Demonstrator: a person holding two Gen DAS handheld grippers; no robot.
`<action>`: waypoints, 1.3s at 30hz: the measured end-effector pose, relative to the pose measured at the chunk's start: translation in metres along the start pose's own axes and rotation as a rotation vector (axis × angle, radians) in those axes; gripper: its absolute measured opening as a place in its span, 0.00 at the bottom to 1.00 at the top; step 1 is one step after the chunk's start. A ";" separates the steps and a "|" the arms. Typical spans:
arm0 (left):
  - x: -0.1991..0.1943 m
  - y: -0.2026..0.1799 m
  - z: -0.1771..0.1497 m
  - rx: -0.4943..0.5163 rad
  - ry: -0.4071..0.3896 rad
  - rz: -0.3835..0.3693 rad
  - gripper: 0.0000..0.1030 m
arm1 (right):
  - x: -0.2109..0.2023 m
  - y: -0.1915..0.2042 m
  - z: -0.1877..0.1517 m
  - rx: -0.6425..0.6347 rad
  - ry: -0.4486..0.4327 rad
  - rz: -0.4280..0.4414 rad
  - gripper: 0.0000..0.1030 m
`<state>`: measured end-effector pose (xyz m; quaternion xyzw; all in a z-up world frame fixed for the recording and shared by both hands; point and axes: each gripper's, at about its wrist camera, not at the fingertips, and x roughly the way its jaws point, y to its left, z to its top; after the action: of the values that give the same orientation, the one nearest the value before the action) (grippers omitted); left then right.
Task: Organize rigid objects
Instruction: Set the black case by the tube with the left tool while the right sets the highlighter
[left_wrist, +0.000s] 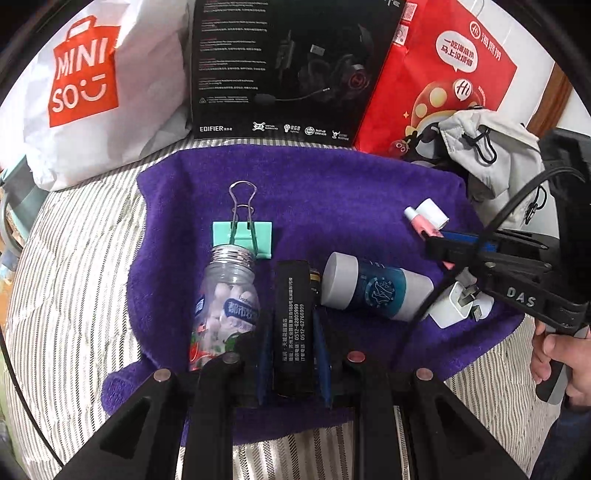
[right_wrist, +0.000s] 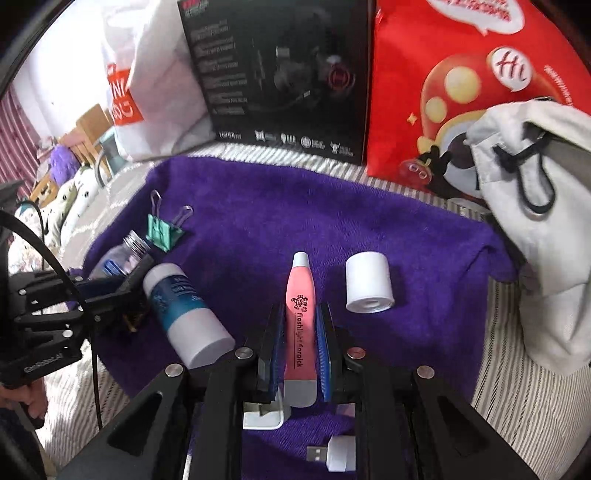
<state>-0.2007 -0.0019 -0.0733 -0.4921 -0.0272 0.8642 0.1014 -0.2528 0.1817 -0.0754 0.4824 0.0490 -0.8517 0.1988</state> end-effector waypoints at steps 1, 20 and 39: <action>0.001 -0.001 0.001 0.001 0.002 0.000 0.20 | 0.003 0.000 0.000 -0.004 0.008 -0.003 0.16; 0.010 -0.005 -0.002 0.031 0.038 0.025 0.22 | 0.016 -0.002 -0.004 -0.060 0.037 0.011 0.17; -0.024 0.003 -0.018 -0.009 -0.009 -0.010 0.33 | 0.017 0.003 0.003 -0.137 0.108 0.022 0.24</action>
<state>-0.1744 -0.0106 -0.0628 -0.4885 -0.0341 0.8657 0.1033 -0.2622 0.1732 -0.0881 0.5133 0.1127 -0.8169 0.2379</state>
